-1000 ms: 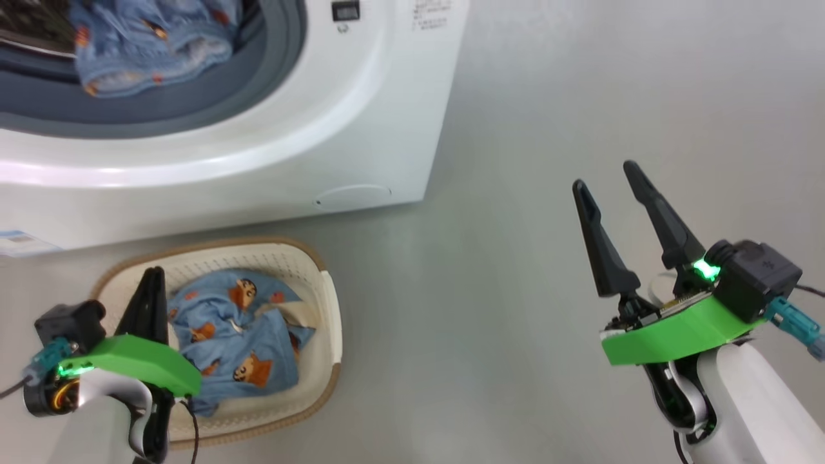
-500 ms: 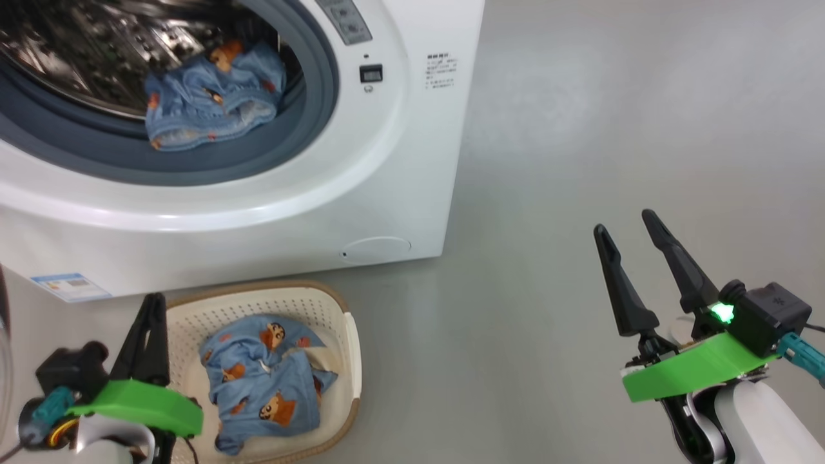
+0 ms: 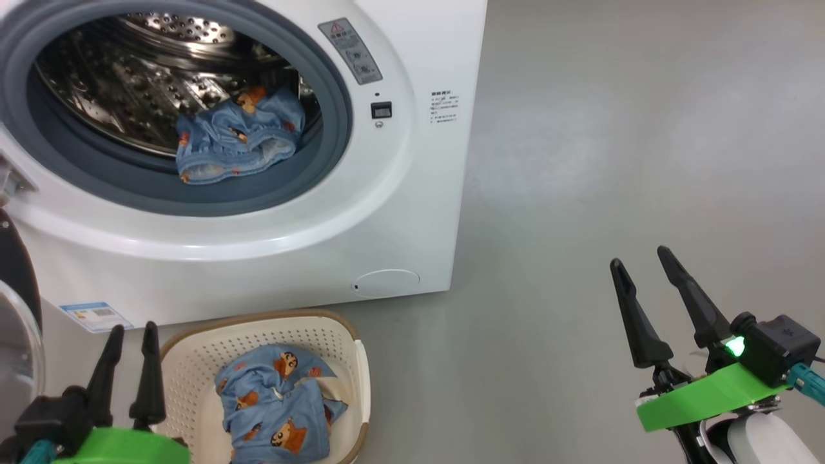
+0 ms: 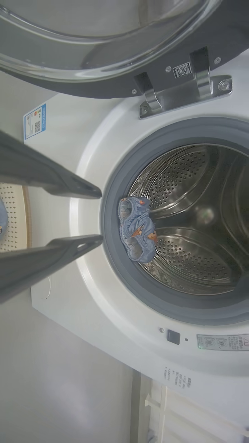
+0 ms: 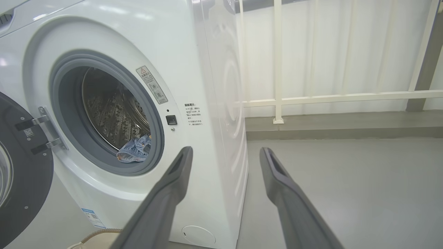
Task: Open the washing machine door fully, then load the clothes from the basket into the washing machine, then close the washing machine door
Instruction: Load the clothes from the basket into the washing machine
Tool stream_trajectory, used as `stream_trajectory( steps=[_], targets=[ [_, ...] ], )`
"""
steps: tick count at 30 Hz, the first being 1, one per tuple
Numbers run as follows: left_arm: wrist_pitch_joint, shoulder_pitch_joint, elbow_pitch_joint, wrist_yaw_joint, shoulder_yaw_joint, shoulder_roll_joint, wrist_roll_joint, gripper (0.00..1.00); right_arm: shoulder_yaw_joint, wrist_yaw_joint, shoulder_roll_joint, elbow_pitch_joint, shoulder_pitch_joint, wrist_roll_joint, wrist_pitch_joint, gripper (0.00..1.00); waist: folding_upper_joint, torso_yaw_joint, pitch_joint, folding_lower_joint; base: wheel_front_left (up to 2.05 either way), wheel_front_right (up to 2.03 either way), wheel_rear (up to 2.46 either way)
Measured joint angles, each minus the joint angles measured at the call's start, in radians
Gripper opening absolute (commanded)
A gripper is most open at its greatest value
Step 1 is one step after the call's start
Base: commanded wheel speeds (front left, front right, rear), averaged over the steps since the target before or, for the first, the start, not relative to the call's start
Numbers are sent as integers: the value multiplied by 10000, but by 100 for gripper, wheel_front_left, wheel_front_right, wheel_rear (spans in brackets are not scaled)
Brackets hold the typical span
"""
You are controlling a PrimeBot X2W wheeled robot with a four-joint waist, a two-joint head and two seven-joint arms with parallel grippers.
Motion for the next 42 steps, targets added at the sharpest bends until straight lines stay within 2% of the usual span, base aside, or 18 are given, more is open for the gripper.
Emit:
stream_trajectory(
  steps=[1, 2, 3, 16, 27, 34, 42],
  targets=[
    [-2, 108, -148, 0, 44, -42, 58, 65, -17, 0, 0, -10, 38, 0, 0, 100, 0, 7, -44, 0, 0, 0, 0],
    [0, 206, -280, 0, 105, -96, 127, 93, -35, 0, 0, -17, 107, 0, 0, 100, 0, 13, -84, 0, 0, 0, 0],
    [-2, 314, -418, 0, 146, -134, 180, 100, -44, 0, 0, -17, 185, 0, 0, 100, 0, 18, -125, 0, 0, 0, 0],
    [-2, 1357, -1801, 0, 715, -272, 449, 100, -330, 0, -2, -73, 568, 0, 0, 100, 0, -4, -215, 0, 0, 0, 0],
    [-2, 1505, -1942, 0, 830, -416, 497, 100, -359, 0, 29, -109, 566, -2, 0, 100, 0, -52, -34, 0, 0, 0, 0],
    [0, 1479, -1693, 0, 738, -420, 487, 100, -362, 0, 84, -138, 547, -2, 0, 100, 0, -92, 216, 1, 0, 0, 0],
    [-2, 895, -320, 0, 186, -174, 144, 100, -351, 0, 203, -222, 171, -2, 0, 100, 0, -167, 781, 1, 0, 0, 0]
  ],
)
